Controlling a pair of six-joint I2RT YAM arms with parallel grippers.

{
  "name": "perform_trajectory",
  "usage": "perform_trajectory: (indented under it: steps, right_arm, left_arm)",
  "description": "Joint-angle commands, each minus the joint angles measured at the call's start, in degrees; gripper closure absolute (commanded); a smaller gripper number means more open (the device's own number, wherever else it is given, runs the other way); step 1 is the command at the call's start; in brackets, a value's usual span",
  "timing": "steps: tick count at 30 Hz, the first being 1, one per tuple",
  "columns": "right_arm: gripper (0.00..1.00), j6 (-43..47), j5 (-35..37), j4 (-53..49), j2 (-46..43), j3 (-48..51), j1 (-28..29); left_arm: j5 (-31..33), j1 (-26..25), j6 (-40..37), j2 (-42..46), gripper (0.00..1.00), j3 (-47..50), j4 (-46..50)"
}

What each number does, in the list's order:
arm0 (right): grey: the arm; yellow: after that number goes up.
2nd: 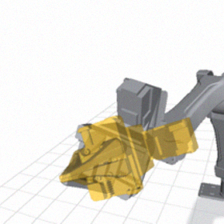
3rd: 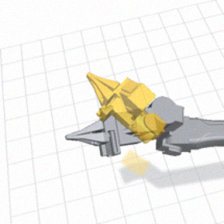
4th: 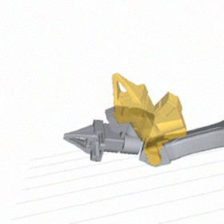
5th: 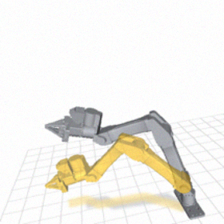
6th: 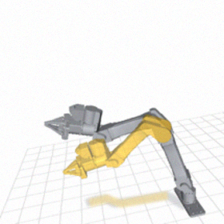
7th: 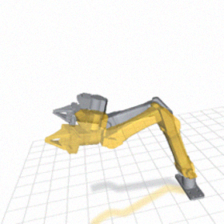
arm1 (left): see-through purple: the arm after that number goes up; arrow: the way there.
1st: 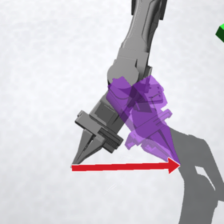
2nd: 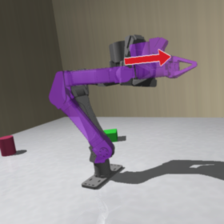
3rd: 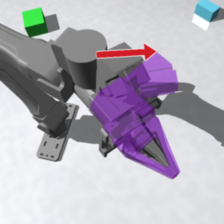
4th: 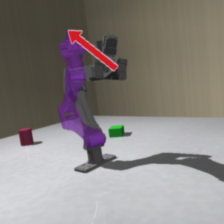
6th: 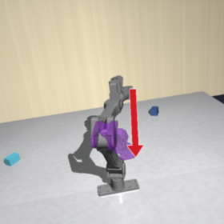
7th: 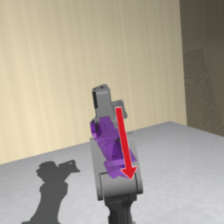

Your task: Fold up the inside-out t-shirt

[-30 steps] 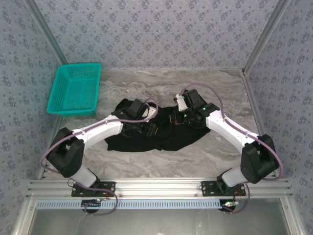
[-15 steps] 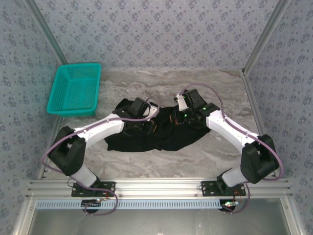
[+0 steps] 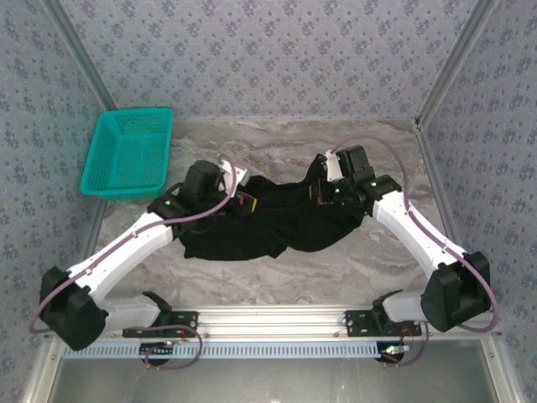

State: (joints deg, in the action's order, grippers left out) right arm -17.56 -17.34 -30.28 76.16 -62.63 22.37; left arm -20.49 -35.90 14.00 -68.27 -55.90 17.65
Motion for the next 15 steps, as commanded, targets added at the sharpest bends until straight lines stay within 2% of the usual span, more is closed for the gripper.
perform_trajectory:
  steps: [1,5,8,10,12,15]
  right_arm:
    - [1.00,1.5,0.4,-3.9,-1.2,-2.5,-0.8]
    - [1.00,4.0,-0.4,-8.2,-2.9,-4.5,-2.3]
    - [1.00,3.2,-14.8,-4.8,-5.9,-3.5,-6.3]
    - [1.00,-1.9,-25.4,2.3,-8.7,-1.5,-9.9]
    - [1.00,-3.6,-27.0,3.0,-10.0,-1.6,-12.1]
    - [1.00,-2.1,-22.5,-2.2,-9.8,-3.1,-13.8]
  left_arm:
    - [-6.2,2.2,3.7,2.5,1.00,2.3,-6.3]
    - [-8.6,3.4,3.8,4.7,1.00,3.9,-9.8]
    - [-8.1,3.5,2.5,4.5,1.00,4.5,-9.9]
    - [-7.6,3.5,2.1,3.5,1.00,5.0,-10.1]
    - [-7.8,3.4,2.3,2.6,1.00,5.5,-10.8]
    - [-9.7,3.5,3.0,2.7,1.00,6.9,-14.3]
